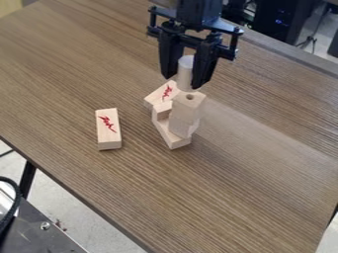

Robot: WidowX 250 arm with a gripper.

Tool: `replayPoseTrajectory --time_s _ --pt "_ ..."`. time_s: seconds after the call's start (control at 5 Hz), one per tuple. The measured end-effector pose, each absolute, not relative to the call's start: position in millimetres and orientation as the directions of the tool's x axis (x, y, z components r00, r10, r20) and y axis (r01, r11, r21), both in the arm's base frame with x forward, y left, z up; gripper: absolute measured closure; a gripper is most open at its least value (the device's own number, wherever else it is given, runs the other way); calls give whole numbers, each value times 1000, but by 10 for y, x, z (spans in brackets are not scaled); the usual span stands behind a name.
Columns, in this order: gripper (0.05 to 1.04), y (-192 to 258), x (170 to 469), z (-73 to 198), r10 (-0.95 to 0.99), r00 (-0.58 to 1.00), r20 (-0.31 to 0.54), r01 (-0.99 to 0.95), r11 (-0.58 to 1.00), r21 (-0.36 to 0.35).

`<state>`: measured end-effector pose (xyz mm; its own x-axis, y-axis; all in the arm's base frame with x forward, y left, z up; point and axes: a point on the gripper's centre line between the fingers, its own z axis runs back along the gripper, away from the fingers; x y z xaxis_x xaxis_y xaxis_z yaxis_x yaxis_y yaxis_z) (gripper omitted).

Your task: Put the cylinder on top of the cube with hole

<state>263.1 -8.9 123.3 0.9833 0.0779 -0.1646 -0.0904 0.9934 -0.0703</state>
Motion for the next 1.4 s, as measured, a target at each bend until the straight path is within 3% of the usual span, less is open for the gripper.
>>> replayPoseTrajectory --time_s 0.4,0.8,1.0,1.2,1.4 --pt "561 -67 2633 1078 75 972 -221 -89 995 -53" --pt "561 -79 2658 1033 58 974 -218 -68 997 -36" --pt "490 -66 2665 1027 66 975 -212 -73 997 -24" --pt "206 -29 2635 1037 126 974 -187 -127 992 6" --pt "77 -30 2677 1237 173 982 -75 -175 984 -25"
